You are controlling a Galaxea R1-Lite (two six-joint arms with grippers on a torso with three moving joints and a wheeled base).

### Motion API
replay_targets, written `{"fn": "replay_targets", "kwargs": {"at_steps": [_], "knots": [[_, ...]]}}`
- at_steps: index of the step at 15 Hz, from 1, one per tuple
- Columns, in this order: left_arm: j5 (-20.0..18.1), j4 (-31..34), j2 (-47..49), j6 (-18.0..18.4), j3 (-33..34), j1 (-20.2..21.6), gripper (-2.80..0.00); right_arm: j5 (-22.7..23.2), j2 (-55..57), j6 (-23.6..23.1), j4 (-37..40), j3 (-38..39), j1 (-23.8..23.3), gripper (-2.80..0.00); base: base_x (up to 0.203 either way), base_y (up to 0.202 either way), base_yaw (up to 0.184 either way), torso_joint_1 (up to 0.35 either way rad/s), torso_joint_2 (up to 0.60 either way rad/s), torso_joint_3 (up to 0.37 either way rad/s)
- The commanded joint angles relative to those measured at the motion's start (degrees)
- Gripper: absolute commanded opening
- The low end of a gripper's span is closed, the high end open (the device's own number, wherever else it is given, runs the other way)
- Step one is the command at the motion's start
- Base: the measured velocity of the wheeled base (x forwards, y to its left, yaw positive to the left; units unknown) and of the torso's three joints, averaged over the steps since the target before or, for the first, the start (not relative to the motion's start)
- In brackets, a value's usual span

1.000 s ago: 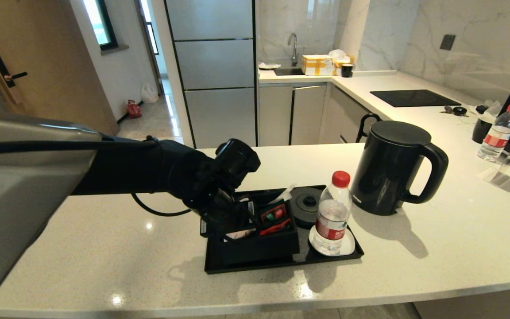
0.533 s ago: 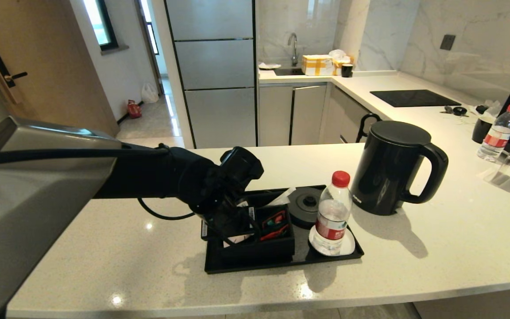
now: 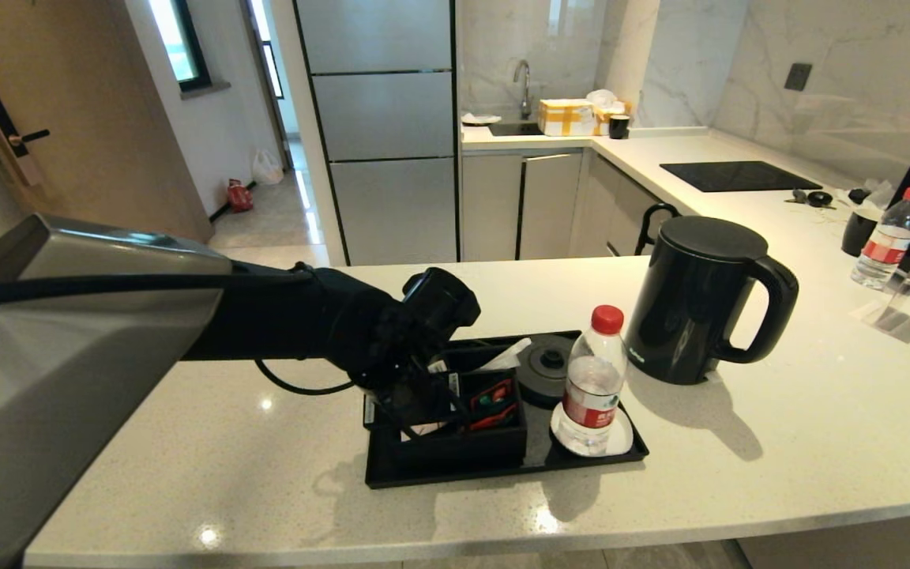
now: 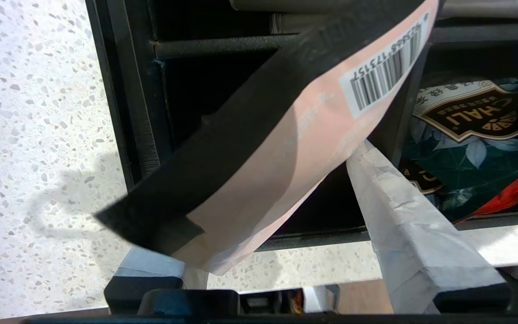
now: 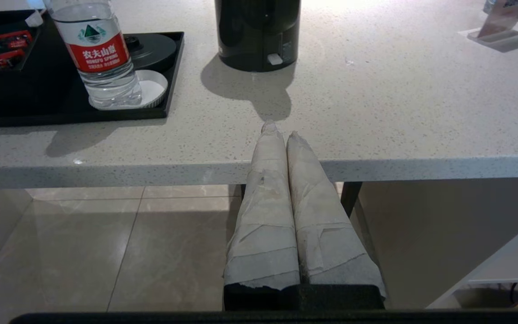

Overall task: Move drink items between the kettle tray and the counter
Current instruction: Return the tea bag to its original position

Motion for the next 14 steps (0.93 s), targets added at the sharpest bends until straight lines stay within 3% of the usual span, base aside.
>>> {"fn": "replay_targets", "kwargs": {"at_steps": [1, 9, 10, 14], "knots": [[0.81, 0.26, 1.0, -0.12, -0.45, -0.02, 0.0, 0.01, 0.07, -0.05, 0.03, 0.0, 0.0, -2.8, 0.0, 0.0, 0.0, 0.0, 0.0, 0.0], [1.57, 0.32, 1.97, 0.37, -1.63, 0.39, 0.0, 0.01, 0.07, -0.05, 0.03, 0.0, 0.0, -2.8, 0.0, 0.0, 0.0, 0.0, 0.0, 0.0], [1.57, 0.32, 1.97, 0.37, -1.63, 0.39, -2.8, 0.01, 0.07, -0.05, 0.03, 0.0, 0.0, -2.8, 0.0, 0.0, 0.0, 0.0, 0.0, 0.0], [3.24, 0.23, 2.93, 1.07, -2.42, 1.54, -2.8, 0.01, 0.07, 0.04, 0.03, 0.0, 0.0, -2.8, 0.0, 0.0, 0.0, 0.0, 0.0, 0.0]]}}
